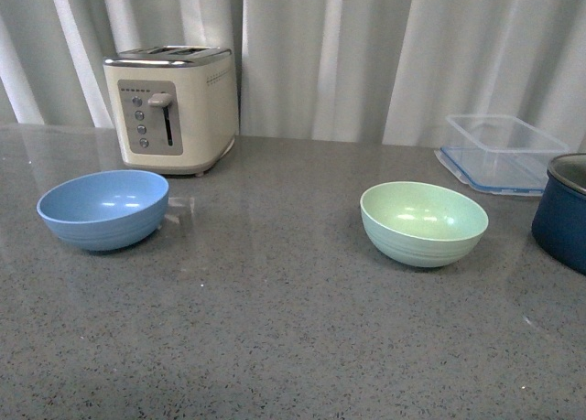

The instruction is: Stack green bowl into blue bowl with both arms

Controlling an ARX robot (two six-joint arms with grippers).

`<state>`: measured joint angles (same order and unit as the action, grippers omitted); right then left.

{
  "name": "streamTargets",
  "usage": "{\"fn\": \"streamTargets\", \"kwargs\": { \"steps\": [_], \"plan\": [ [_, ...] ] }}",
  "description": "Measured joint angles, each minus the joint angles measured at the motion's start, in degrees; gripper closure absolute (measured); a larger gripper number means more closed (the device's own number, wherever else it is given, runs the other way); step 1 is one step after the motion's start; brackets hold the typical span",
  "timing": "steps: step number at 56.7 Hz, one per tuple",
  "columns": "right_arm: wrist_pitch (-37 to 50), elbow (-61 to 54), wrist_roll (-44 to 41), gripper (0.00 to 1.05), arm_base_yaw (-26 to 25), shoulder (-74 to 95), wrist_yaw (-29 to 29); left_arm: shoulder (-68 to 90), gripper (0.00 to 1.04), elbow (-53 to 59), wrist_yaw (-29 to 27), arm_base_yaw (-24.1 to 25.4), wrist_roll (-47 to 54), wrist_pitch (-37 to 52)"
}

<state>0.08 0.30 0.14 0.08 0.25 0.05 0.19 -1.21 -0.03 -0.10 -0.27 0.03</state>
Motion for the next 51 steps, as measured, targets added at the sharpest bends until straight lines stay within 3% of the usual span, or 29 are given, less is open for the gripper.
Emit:
{"fn": "streamTargets", "kwargs": {
  "steps": [28,33,36,51],
  "plan": [
    [0.00,0.00,0.00,0.10,0.00,0.00,0.00,0.00,0.07,0.00,0.00,0.00,0.00,0.00],
    [0.00,0.00,0.00,0.10,0.00,0.00,0.00,3.82,0.07,-1.86,-10.10,-2.60,0.20,-5.16],
    [-0.02,0.00,0.00,0.10,0.00,-0.02,0.04,7.06,0.07,-2.95,-12.00,-2.43,-0.24,-5.44],
    [-0.04,0.00,0.00,0.10,0.00,-0.04,-0.09,32.35,0.07,-20.26,-4.33,8.41,-7.80,-0.79]
  ]
}}
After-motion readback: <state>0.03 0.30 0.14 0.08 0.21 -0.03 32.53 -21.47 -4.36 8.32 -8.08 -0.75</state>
